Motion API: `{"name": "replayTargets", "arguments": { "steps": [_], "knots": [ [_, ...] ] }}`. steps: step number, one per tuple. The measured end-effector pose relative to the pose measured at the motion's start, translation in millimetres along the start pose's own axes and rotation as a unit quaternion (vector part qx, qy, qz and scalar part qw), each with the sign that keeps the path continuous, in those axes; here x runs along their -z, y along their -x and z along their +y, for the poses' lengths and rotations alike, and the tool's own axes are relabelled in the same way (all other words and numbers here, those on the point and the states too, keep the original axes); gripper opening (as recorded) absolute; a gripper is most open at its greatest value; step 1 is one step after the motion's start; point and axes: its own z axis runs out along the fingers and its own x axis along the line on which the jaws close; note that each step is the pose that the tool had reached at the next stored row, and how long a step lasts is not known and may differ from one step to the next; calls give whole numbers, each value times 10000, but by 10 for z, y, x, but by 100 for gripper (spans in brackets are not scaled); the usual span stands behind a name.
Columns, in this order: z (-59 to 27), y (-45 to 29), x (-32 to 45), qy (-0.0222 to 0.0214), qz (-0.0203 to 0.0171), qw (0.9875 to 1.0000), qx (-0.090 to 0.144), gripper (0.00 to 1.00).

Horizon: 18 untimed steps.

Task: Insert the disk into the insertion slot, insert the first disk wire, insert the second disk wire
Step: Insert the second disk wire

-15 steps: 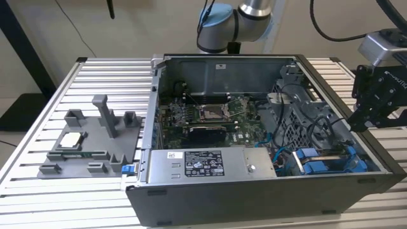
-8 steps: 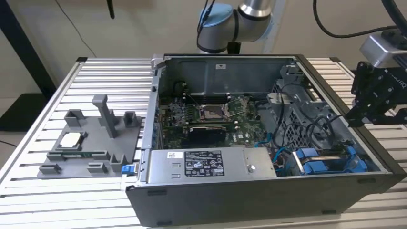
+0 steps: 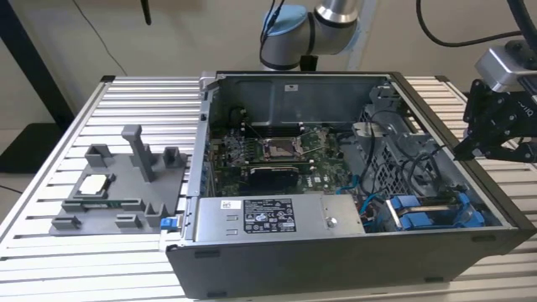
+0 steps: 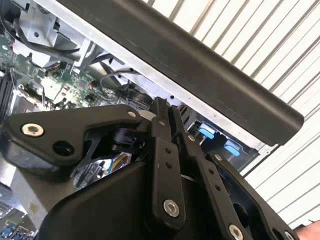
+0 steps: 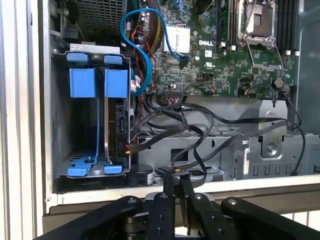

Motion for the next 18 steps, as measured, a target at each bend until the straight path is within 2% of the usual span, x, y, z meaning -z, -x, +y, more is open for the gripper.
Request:
{"name": "replayTargets", "arguments": {
  "steps": [9,18],
  "knots": [
    [7,2,13,-1,1,10000,-3,16],
    [51,28,129,-1,0,10000,-3,16]
  ]
}}
